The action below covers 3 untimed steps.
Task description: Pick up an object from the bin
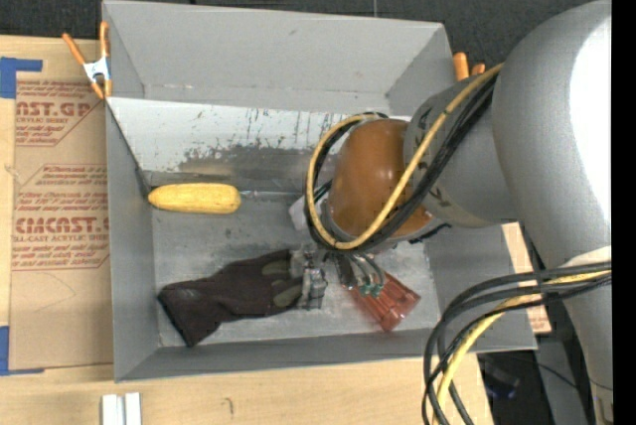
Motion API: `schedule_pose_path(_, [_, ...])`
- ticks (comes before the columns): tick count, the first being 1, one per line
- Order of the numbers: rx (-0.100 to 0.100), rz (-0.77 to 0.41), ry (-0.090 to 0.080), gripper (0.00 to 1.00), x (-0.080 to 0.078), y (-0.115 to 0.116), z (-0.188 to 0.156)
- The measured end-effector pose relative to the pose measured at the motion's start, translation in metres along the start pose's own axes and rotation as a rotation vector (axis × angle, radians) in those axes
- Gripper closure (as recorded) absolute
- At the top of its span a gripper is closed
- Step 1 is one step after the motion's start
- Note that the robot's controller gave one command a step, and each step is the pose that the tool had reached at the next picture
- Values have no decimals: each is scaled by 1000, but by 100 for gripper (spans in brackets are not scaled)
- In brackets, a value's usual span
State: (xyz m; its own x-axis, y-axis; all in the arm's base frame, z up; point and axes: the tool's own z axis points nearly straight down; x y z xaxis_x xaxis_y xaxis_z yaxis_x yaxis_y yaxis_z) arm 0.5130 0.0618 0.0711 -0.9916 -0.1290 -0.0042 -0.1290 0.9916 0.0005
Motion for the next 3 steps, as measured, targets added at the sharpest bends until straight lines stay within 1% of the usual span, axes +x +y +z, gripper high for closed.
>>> schedule_pose_path(1, [0, 0, 0, 100, 0, 0, 0])
schedule_pose_path(2, [0, 0, 4, 100, 1, 0, -4])
schedule_pose_path(3, [0, 0, 12, 100, 3, 0, -20])
